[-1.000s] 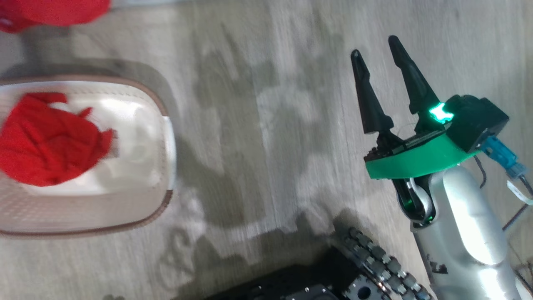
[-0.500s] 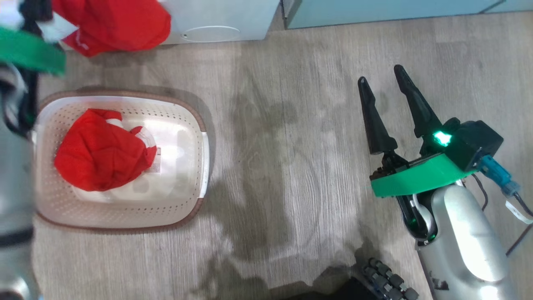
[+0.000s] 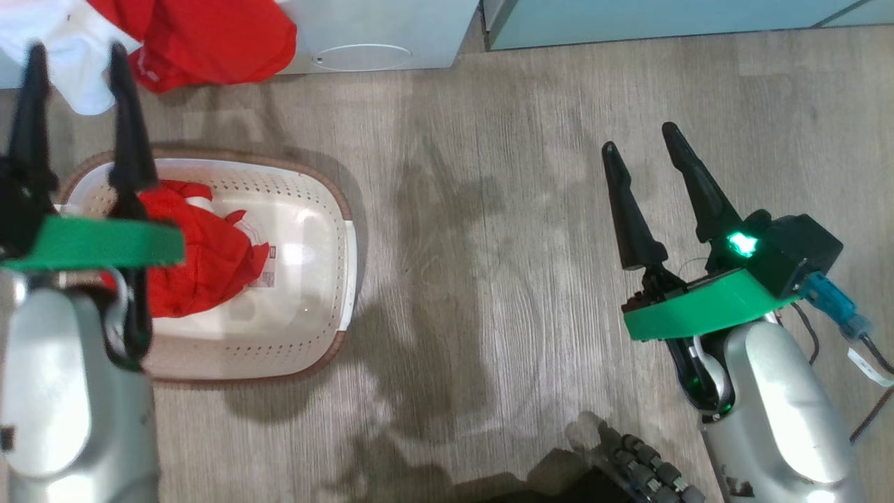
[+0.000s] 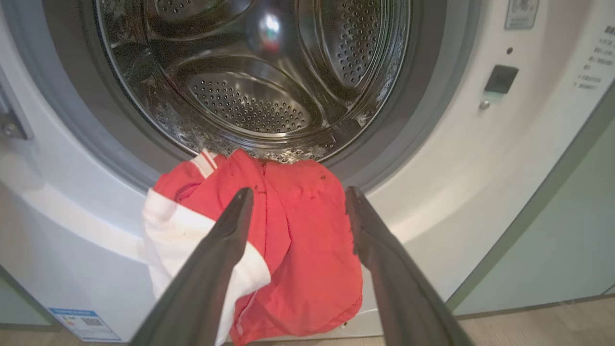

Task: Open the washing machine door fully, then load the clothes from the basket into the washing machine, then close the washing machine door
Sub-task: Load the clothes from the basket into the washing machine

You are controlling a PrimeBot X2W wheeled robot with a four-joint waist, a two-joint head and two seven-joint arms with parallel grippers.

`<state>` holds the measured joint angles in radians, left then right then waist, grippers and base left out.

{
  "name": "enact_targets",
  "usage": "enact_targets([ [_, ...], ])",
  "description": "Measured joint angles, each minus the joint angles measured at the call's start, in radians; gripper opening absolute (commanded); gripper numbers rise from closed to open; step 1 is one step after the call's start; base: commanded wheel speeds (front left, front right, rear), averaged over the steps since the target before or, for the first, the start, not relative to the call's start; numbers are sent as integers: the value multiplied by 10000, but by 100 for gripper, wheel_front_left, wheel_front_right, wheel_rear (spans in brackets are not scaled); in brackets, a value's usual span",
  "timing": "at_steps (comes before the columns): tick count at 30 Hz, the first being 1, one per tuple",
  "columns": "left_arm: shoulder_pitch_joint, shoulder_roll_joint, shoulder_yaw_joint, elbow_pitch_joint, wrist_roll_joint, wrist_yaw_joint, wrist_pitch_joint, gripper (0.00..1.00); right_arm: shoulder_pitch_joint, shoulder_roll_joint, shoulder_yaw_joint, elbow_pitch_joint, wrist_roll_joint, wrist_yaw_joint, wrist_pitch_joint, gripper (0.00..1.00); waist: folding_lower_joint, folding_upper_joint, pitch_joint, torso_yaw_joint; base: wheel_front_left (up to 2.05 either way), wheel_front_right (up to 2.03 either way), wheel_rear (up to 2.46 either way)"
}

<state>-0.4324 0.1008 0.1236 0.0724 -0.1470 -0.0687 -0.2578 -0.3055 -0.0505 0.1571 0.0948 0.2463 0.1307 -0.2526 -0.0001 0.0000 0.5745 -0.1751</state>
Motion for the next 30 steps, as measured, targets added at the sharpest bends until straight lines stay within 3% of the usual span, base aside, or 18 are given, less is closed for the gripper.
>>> enact_targets([
  [8, 876, -422, 42, -48, 414, -174, 0, 100, 58, 0, -38, -46, -2, 0, 0, 100, 0, 0, -56, 149, 0, 0, 0],
  [24, 904, -598, -186, 443, 721, -238, 0, 100, 101, 0, -75, -38, -19, 0, 0, 100, 0, 0, -144, 174, 0, 0, 0],
  [30, 844, -591, 222, 972, 802, -159, 0, 100, 101, 0, 8, -50, -17, 0, 0, 100, 0, 0, -14, 73, 0, 0, 0],
])
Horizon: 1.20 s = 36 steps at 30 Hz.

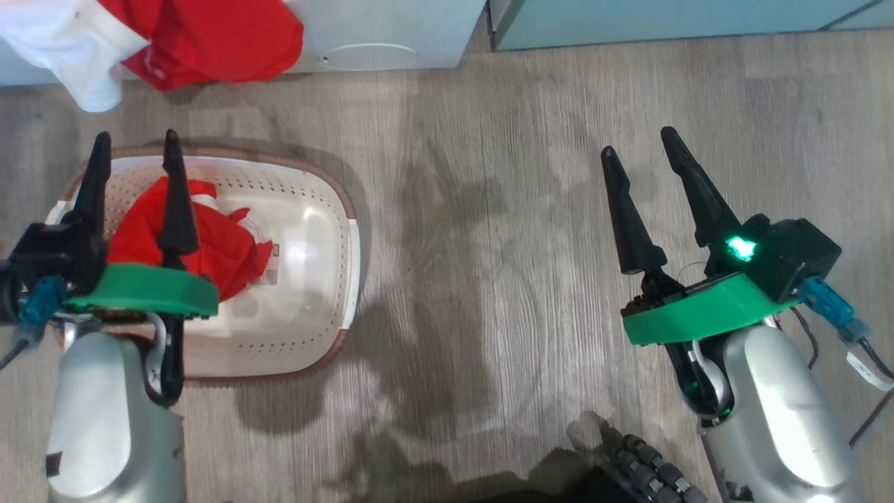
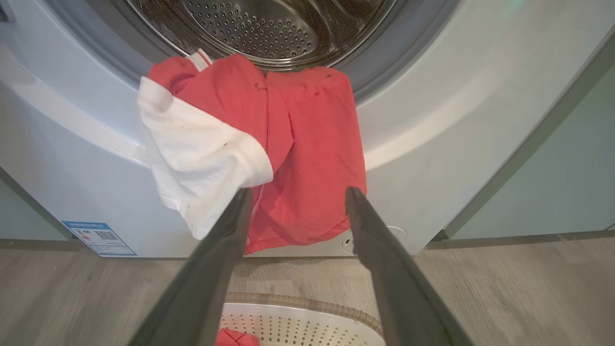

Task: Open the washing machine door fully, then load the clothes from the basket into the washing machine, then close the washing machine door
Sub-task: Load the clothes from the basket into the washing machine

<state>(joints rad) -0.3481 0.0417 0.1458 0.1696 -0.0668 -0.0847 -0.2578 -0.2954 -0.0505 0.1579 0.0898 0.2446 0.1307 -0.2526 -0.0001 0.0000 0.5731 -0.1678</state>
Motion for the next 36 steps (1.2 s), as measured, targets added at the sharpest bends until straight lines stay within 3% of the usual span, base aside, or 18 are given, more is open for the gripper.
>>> enact_targets([
  [8, -1244, 422, 370, 1492, 174, 17, 2, 100, -38, 0, 163, -86, 33, 0, 0, 100, 0, 0, 580, -183, 0, 0, 0],
  [17, -3066, 1258, 748, 3035, 422, 366, 2, 100, -354, 0, 376, -176, 222, 0, 0, 100, 1, 0, 1181, -511, 0, 0, 0],
  [36, -5541, 1684, 378, 6078, 487, 345, 2, 100, -423, 0, 596, -217, 351, 0, 0, 100, 1, 0, 1576, -791, 0, 0, 0],
])
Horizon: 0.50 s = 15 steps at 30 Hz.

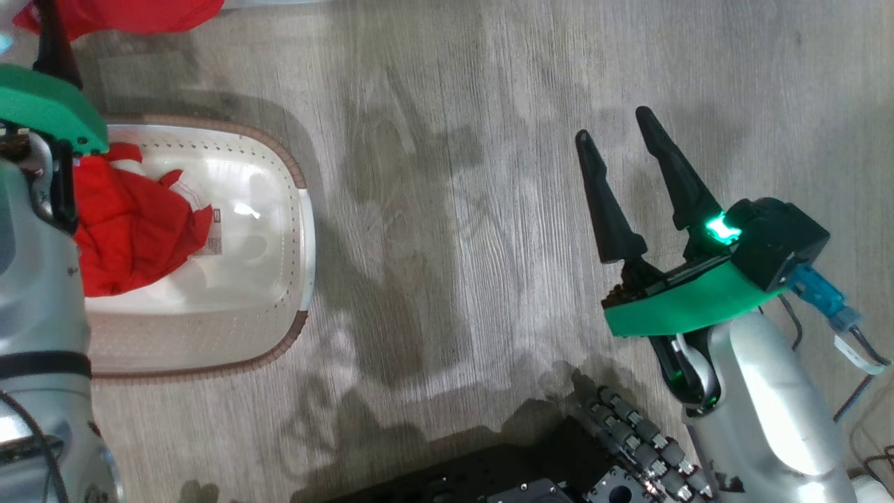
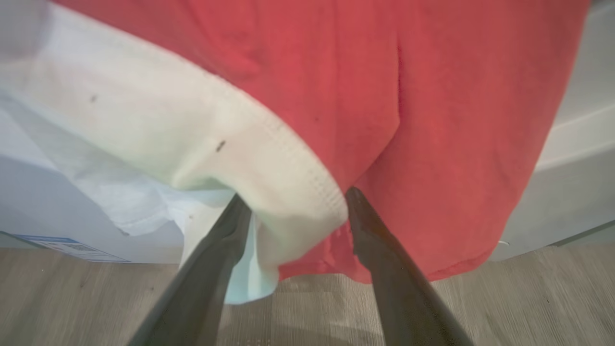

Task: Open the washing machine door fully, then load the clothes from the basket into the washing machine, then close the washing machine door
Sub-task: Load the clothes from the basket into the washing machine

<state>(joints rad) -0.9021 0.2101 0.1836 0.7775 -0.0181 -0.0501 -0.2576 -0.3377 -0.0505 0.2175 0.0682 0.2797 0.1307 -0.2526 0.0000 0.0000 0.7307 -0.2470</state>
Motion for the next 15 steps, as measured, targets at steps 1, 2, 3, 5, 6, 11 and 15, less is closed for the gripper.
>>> enact_targets([
  [1, -96, 8, -54, 146, 0, -8, 0, 100, 0, 0, 40, 0, 13, 0, 0, 100, 0, 0, 20, -6, 0, 0, 0],
  [2, -193, 8, -109, 272, 0, -8, 0, 100, 0, 0, 69, -2, 29, 0, 0, 100, 0, 0, 37, -11, 0, 0, 0],
  [3, -284, 13, -165, 401, 0, -10, 0, 100, -1, 0, 86, -2, 29, 0, 0, 100, 0, 0, 46, -17, 0, 0, 0],
  [5, -465, 23, -205, 608, -2, -86, 0, 100, -2, 0, 111, -4, 27, 0, 0, 100, 0, 0, 58, -33, 0, 0, 0],
  [6, -546, 35, -224, 692, -2, -88, 0, 100, -1, 0, 123, -4, 27, 0, 0, 100, 0, 0, 60, -41, 0, 0, 0],
  [11, -837, 105, -236, 1005, -96, -96, 0, 100, -1, 0, 153, -4, 27, 0, 0, 100, 0, 0, 80, -69, 0, 0, 0],
  [15, -1175, 192, -326, 1421, -96, -96, 0, 100, -1, 0, 169, -6, 27, 0, 0, 100, 1, 0, 157, -89, 0, 0, 0],
])
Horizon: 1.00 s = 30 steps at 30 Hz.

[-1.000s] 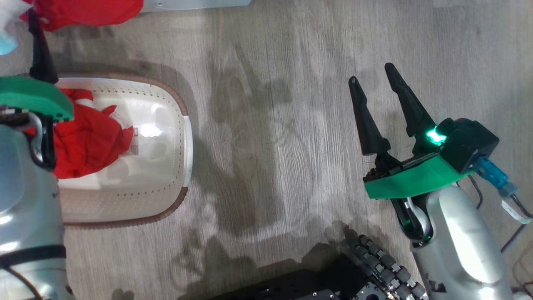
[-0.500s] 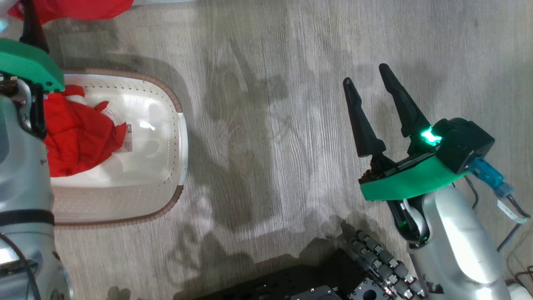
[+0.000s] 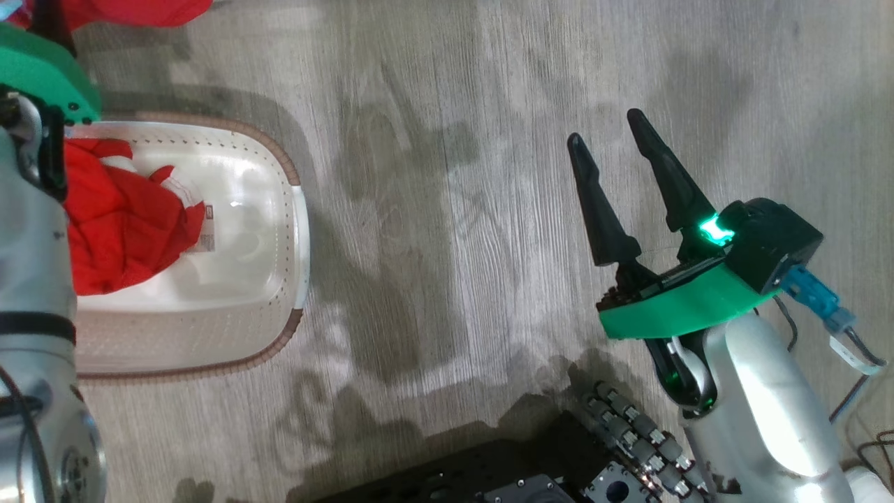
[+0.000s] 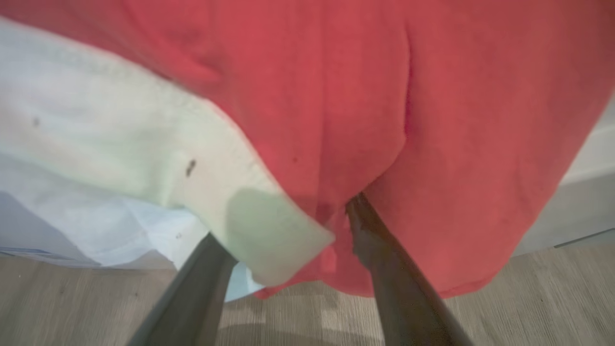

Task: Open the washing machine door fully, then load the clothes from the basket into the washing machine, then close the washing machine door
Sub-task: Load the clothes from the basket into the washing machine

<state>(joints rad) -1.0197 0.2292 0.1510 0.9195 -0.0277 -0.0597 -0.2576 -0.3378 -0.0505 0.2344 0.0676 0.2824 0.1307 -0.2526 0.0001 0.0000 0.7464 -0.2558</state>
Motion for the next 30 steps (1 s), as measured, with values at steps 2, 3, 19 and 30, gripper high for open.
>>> enact_targets([
  [2, -189, 13, -92, 228, 0, 0, 0, 100, -1, 0, 12, -19, 0, 0, 0, 100, 0, 0, 55, -10, 0, 0, 0],
  [3, -312, 36, -142, 364, 2, 0, 0, 100, -1, 0, 17, -23, 0, 0, 0, 100, 0, 0, 87, -15, 0, 0, 0],
  [19, -1199, 470, -247, 1193, -180, -230, 12, 0, -218, 2, 107, -42, 4, 0, 0, 100, 0, 0, 183, -94, 0, 0, 0],
  [30, 293, 414, -224, -1480, -926, -616, 12, 0, -203, 0, 121, 10, 82, 0, 0, 100, 0, 0, -475, 83, 0, 0, 0],
])
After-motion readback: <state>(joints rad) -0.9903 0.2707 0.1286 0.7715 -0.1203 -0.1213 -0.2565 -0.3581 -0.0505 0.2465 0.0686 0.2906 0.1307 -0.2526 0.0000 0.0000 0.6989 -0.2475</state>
